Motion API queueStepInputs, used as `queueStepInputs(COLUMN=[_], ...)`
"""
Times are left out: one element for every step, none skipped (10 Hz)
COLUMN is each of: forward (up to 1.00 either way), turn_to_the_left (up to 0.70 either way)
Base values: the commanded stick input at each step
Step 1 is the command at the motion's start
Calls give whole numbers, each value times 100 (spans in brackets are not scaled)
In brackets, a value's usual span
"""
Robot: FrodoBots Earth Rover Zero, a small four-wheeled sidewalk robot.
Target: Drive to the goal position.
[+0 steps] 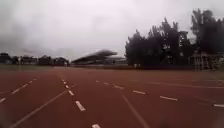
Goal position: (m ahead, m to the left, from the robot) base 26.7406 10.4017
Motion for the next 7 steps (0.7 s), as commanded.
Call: queueStepInputs(forward=[70,70,70,70,70,70,70], turn_to_the_left=[0,13,34,35,30,12,0])
